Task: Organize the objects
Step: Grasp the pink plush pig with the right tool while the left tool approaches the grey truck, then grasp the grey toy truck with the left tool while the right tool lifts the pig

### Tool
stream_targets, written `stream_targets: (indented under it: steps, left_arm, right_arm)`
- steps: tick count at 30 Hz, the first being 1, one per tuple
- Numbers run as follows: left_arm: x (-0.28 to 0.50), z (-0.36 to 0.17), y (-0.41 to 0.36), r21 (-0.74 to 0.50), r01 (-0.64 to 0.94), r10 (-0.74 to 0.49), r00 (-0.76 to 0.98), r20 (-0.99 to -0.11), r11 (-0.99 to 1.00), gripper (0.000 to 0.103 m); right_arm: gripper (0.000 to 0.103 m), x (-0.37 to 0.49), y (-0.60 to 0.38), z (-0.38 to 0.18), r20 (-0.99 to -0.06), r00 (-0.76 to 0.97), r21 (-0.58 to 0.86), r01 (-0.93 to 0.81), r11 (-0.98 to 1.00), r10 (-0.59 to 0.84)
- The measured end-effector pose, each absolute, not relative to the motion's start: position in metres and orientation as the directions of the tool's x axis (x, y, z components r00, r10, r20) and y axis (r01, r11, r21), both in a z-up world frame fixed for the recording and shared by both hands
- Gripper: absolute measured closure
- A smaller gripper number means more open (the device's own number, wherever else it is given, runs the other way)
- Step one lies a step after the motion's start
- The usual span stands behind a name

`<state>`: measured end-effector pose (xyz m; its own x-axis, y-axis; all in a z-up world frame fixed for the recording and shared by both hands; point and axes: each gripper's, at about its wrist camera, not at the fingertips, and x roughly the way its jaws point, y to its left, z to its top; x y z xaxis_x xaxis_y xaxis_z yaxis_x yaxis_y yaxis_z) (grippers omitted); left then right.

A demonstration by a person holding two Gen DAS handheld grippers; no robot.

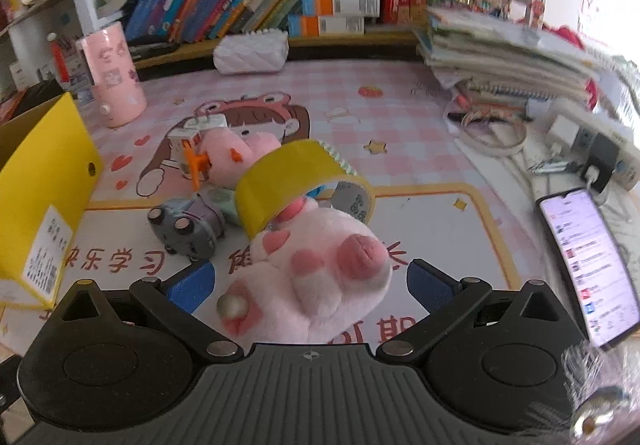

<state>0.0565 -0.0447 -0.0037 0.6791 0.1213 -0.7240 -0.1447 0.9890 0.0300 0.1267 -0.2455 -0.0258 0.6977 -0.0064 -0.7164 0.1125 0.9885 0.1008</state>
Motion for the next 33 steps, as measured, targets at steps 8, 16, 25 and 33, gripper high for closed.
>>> stream_targets:
  steps: [8,16,25,33]
  left_arm:
    - [0.07,-0.004,-0.065,0.039,-0.098,0.097,0.694,-0.714,0.994,0.0]
    - [0.096,-0.009,-0.094,0.012,-0.026,0.027,0.7,-0.714,1.0,0.001]
    - [0.133,-0.022,-0.118,0.024,0.024,0.0,0.695,-0.719,0.999,0.006]
    - [0.173,-0.041,-0.134,0.074,0.1,-0.017,0.696,-0.718,0.992,0.027]
  right_arm:
    - [0.02,0.139,-0.258,-0.038,-0.757,0.649,0.156,0.065,0.986,0.077]
    - [0.024,0.117,-0.291,-0.014,-0.765,0.642,0.123,0.061,0.991,0.056]
    - [0.024,0.1,-0.312,0.001,-0.697,0.717,0.062,0.066,0.996,-0.004]
    - [0.023,0.105,-0.311,0.006,-0.66,0.752,0.041,0.02,0.999,0.012]
